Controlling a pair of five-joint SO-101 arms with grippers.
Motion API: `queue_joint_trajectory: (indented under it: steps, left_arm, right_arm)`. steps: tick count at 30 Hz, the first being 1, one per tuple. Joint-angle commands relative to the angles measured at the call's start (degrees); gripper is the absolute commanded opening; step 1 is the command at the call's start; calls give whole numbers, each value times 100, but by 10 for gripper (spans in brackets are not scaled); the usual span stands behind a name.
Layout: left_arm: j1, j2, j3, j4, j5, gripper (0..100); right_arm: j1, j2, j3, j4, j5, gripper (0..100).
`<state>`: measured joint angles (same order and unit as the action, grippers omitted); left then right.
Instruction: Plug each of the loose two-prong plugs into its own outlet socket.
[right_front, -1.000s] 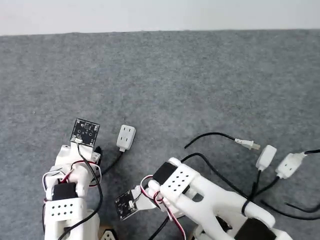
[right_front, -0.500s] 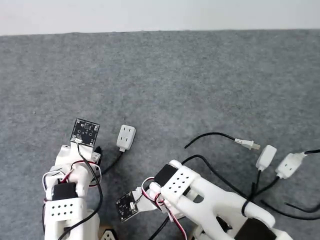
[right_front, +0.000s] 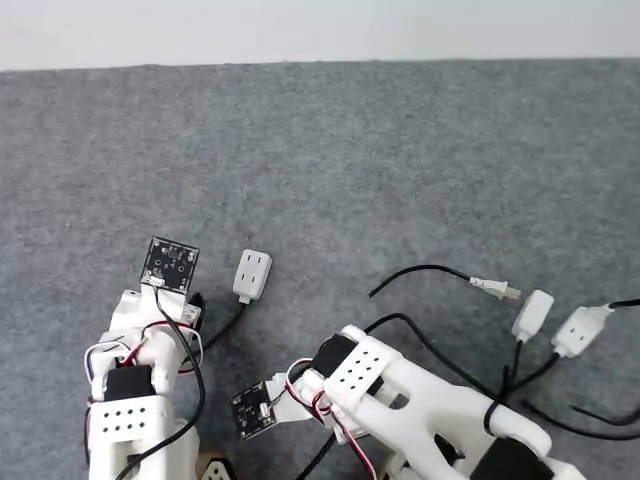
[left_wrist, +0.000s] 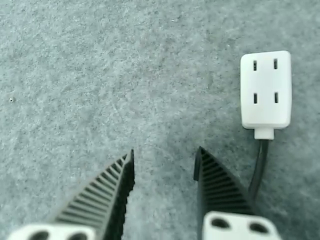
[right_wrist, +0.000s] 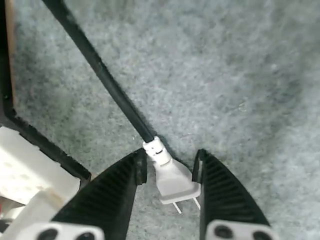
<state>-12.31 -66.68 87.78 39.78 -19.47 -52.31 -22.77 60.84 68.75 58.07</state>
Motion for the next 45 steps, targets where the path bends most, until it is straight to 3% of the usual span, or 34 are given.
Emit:
queue_joint_trajectory:
  steps: [1,29,35,41,45]
  left_arm:
    - [-44,-79,-48,-185,44,187]
    - [-44,-79,4,-185,35,187]
    - [-44,-79,4,-185,35,187]
    - [-44,-79,4,-185,35,187]
    - [-44,-79,4,-185,35,187]
  right_arm:
    - [-40,-163,44,-48,-44,165]
    - [-84,1244,-686,549,88,167]
    - [-189,1244,-563,681,88,270]
    - [-189,1253,-563,462,0,165]
    - [-189,1253,-563,13,-782,69]
